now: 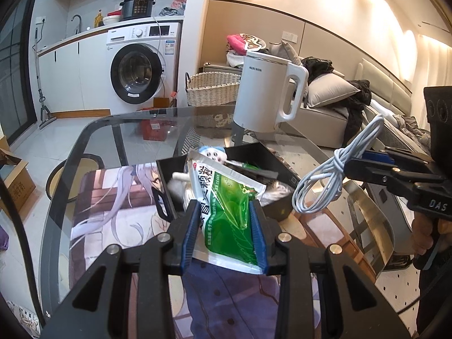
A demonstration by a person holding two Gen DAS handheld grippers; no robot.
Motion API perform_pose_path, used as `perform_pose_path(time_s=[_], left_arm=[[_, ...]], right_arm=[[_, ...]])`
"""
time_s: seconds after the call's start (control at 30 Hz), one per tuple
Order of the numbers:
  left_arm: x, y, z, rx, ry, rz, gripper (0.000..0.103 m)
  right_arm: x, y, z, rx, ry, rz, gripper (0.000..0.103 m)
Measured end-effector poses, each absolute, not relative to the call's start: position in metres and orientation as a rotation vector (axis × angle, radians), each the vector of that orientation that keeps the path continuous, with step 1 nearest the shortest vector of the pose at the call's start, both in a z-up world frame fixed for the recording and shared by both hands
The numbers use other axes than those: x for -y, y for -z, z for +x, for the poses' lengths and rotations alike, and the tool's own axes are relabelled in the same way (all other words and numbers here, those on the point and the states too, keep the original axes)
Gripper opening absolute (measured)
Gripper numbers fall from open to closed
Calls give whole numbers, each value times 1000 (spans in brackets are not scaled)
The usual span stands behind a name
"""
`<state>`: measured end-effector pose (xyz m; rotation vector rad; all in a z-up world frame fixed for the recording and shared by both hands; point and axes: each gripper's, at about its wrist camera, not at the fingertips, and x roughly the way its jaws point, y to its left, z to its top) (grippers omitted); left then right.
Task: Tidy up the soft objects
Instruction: 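Carry the packet with the left tool into the box while the right tool carries the cable in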
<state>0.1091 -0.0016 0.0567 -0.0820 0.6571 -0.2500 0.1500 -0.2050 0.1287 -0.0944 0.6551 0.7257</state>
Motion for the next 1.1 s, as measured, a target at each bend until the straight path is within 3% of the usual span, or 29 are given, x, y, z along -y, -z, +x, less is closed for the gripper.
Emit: perform_pose_path(time_s=[0.47,1.1], left_arm=[[-3,-58,143,-666,220,-77,34],[1,-42,168,-709,217,-74,34]], right_arm=[[171,-134,181,-664,-770,-44,27],[167,-76,254,-855,-778,187,27]])
